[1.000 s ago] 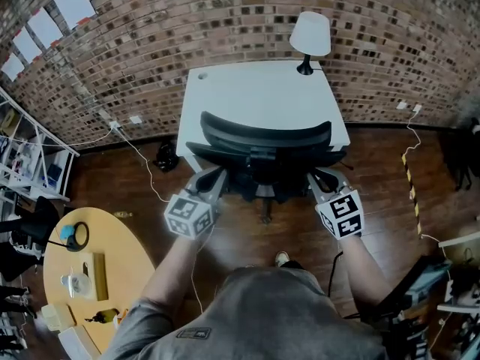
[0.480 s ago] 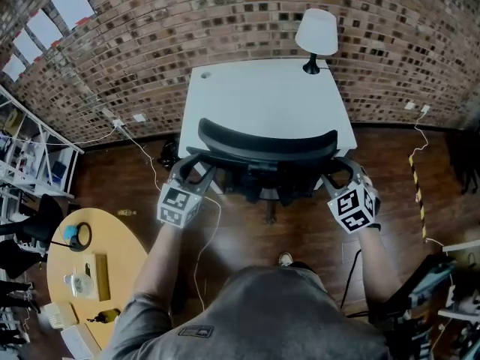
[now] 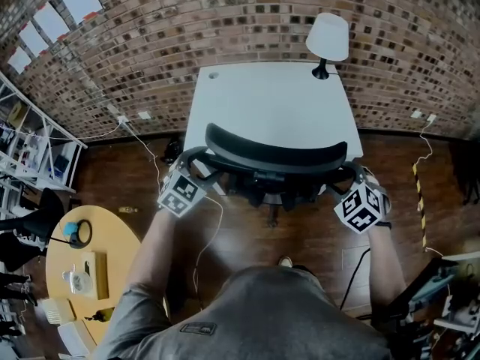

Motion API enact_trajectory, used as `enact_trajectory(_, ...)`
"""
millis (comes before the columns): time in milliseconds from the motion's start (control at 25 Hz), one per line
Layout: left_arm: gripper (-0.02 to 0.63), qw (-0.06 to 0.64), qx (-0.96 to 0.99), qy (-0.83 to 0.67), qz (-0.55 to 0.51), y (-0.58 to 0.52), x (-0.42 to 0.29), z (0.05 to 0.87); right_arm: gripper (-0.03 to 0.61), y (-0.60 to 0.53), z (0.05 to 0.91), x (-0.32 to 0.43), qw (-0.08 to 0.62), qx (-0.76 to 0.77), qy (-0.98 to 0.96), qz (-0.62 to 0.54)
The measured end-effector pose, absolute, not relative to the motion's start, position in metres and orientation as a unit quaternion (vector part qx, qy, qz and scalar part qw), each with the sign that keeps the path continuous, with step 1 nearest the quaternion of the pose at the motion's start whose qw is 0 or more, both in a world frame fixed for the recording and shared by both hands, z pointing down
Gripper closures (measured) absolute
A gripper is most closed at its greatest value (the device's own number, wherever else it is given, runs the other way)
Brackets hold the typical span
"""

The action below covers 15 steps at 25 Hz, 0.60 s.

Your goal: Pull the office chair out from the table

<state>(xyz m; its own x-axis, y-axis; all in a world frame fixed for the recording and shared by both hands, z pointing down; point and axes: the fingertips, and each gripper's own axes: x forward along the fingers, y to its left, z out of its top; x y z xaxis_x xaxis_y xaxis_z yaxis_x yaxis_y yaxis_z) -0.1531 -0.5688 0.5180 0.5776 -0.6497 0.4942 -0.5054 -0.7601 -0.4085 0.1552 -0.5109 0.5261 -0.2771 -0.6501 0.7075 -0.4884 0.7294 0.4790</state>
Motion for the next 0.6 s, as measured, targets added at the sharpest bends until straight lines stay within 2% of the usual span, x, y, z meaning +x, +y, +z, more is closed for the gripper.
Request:
enact_trajectory(280,0.331,0.136,-0.872,0.279,-0.379,-0.571,-0.139,0.538,0.329,-0.514,0.540,0.150,0.520,0.333,-0.780,-0.105)
enact_trajectory(600,0.334,0.141,-0.868,0.272,-0.390,-0.571,-0.137,0.537,0.360,-0.516,0.541,0.149,0.545,0.299,-0.773,-0.127)
